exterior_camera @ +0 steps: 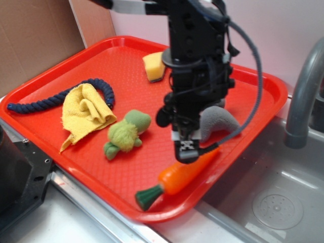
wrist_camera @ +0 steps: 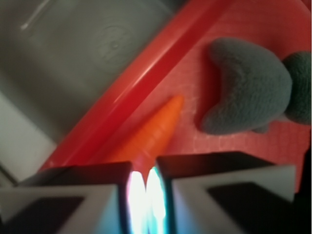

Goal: Grab the carrot.

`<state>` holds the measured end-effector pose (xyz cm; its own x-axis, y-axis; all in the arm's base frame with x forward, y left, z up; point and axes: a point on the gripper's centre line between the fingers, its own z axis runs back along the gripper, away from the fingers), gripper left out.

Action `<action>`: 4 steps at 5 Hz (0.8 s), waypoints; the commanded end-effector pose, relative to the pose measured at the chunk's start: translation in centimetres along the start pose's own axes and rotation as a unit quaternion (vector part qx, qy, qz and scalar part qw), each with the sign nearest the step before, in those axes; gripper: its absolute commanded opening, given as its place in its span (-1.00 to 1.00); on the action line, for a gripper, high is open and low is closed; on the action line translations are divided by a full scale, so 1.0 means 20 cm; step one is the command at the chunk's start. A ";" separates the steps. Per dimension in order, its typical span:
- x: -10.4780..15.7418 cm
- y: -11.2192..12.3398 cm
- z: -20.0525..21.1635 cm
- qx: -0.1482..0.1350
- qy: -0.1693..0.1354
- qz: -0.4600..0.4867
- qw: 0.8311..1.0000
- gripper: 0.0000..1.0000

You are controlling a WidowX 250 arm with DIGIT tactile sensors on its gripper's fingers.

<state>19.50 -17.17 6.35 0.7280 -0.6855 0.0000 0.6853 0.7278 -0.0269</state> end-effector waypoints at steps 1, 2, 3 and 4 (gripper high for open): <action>-0.05 -0.09 0.06 0.002 -0.032 0.086 0.996 1.00; -0.04 -0.12 0.03 -0.003 -0.028 0.095 0.995 1.00; -0.06 -0.15 -0.02 -0.013 -0.019 0.098 0.995 1.00; -0.08 -0.15 -0.08 -0.026 -0.015 0.071 0.997 1.00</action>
<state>16.57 -18.10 4.24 0.8138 -0.5811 -0.0020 0.5794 0.8117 -0.0732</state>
